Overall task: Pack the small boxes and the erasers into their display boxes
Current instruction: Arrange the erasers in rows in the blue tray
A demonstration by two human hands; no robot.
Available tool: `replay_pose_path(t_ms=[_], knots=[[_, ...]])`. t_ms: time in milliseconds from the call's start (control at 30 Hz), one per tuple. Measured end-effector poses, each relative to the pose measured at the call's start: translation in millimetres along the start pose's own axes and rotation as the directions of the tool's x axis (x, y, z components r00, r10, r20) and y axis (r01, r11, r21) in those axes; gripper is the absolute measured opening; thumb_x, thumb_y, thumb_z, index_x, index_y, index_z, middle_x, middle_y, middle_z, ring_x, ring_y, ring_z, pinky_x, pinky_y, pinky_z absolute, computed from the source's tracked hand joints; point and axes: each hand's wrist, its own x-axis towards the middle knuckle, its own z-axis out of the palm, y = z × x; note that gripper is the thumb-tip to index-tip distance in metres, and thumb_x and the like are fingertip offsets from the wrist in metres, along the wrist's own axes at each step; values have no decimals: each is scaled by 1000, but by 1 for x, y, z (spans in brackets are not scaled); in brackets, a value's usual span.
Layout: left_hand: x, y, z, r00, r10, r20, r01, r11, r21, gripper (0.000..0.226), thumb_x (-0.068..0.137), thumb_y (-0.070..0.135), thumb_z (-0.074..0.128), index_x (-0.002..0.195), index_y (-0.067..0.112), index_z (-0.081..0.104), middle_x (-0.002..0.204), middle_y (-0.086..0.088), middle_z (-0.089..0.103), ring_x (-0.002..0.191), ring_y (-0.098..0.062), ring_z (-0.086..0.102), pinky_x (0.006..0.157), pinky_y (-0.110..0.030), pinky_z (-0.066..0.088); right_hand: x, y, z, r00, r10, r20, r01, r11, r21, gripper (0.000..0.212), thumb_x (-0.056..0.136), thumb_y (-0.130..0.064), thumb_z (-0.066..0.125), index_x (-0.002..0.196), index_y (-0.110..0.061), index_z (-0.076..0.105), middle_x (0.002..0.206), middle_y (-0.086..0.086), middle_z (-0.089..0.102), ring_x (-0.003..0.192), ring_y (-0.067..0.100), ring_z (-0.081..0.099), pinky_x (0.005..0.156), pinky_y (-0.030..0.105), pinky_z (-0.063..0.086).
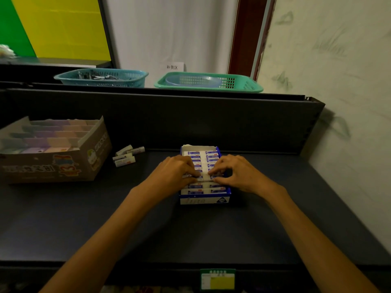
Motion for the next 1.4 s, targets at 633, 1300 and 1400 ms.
replay_pose_path(t_ms=[633, 1300, 1400], knots=[[-1, 1, -4, 1000, 13, 1, -13, 1000, 0, 34, 92, 34, 54, 125, 28, 56, 130, 5, 47, 115, -8, 45, 90, -21, 38, 2, -10, -7, 998, 17, 60, -21, 997, 70, 29, 86, -21, 66, 115, -21, 62, 128, -4, 49, 107, 2, 45, 74, 12, 42], [-54, -75, -38, 932, -350, -97, 361, 922, 137, 59, 88, 47, 55, 138, 21, 39, 134, -4, 48, 123, -22, 44, 100, -38, 38, 65, -76, 4, 998, -21, -64, 10, 984, -178, 55, 90, -42, 58, 140, -29, 38, 143, -3, 41, 131, 20, 37, 108, 36, 28], [-57, -86, -40, 921, -379, -84, 388, 910, 145, 62, 87, 47, 55, 141, 23, 35, 137, -4, 46, 125, -23, 42, 101, -39, 38, 79, -85, 11, 998, -42, -52, 31, 980, -197, 57, 90, -43, 58, 140, -29, 37, 143, -1, 42, 130, 20, 38, 109, 37, 30]])
